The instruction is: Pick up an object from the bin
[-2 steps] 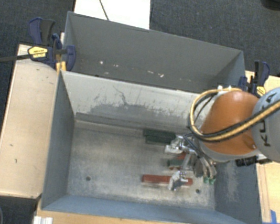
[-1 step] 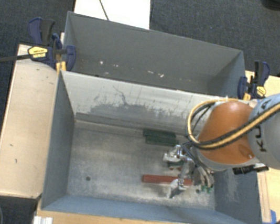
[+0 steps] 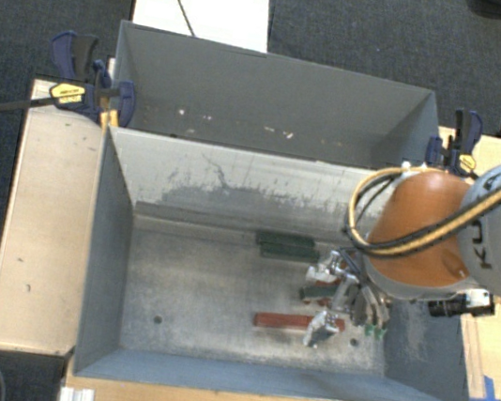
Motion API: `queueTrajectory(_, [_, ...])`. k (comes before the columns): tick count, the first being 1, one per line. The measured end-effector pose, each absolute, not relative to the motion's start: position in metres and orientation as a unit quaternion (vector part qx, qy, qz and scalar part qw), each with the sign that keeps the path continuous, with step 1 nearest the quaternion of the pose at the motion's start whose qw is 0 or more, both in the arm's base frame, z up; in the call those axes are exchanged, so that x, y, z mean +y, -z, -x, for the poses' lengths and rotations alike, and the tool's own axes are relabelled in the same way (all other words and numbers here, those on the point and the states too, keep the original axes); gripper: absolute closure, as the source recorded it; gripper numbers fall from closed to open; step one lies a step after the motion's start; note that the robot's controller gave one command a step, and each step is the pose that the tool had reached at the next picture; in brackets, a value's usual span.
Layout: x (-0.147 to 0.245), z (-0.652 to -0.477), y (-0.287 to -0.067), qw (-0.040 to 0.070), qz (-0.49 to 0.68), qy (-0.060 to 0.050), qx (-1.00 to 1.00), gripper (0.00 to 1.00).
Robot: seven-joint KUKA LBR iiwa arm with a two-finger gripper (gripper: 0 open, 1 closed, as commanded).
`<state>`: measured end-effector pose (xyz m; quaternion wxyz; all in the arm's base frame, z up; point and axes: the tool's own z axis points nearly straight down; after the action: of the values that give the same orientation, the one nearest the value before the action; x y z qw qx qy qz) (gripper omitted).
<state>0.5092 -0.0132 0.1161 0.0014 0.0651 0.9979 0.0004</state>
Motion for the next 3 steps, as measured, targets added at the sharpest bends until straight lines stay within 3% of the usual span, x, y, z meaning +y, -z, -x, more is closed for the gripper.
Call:
queueTrajectory(1, [-0.01,-0.502,-0.085,0.002,-0.08,-0.001,0.997,0.0])
queueTrajectory(2, [-0.02,-0.501,-0.075,0.011,-0.127,-0.001,0.992,1.0])
queueTrajectory(3, [-0.02,-0.501,-0.075,0.011,-0.127,-0.001,0.992,1.0])
